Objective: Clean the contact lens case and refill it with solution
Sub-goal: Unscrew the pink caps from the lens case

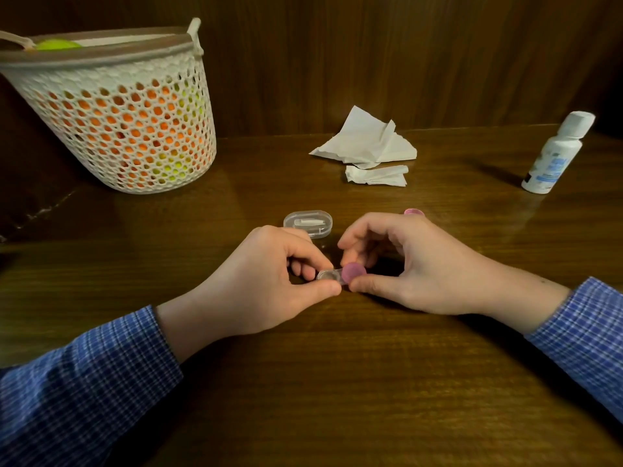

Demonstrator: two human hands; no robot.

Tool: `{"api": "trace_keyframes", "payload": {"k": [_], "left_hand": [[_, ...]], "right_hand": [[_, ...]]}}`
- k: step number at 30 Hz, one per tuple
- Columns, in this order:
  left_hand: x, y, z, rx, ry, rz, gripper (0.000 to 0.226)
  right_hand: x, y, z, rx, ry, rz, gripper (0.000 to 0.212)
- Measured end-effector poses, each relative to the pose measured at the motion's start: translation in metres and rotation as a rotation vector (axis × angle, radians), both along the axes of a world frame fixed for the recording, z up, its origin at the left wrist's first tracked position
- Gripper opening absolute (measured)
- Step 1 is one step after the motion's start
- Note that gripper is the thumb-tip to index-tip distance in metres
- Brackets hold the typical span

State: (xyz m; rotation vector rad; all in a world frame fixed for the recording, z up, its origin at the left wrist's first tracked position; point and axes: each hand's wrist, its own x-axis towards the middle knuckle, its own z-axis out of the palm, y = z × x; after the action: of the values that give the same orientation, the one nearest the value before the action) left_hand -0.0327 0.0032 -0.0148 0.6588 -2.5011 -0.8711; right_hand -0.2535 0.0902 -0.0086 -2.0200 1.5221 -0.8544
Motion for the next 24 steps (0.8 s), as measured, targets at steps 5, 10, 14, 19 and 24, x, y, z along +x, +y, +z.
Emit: {"api": "trace_keyframes", "payload": {"k": [5, 10, 14, 19, 24], "left_hand": [[-0.0005, -0.0006, -0.0001, -0.009, 0.005, -0.005, 0.016], [0.0001, -0.0012, -0.0003, -0.006, 0.002, -0.011, 0.015], [-0.0001, -0.0010, 0.0004, -0.002, 0.000, -0.015, 0.016], [0.0000, -0.0008, 0.0002, 0.005, 0.010, -0.006, 0.015], [0.0001, -0.0012, 0.0000, -0.008, -0.002, -0.004, 0.015]], "right_hand": [[0.0031, 0.0018, -0.0052, -0.075, 0.041, -0.059, 0.044], [0.0018, 0.0000, -0.0020, -0.029, 0.007, -0.031, 0.041], [0.0004, 0.0004, 0.0031, -0.005, 0.005, 0.001, 0.038], [0.0025, 0.0027, -0.0005, -0.038, 0.015, -0.025, 0.039], [0.0058, 0.0021, -0.0012, -0.051, 0.022, -0.039, 0.039]]}}
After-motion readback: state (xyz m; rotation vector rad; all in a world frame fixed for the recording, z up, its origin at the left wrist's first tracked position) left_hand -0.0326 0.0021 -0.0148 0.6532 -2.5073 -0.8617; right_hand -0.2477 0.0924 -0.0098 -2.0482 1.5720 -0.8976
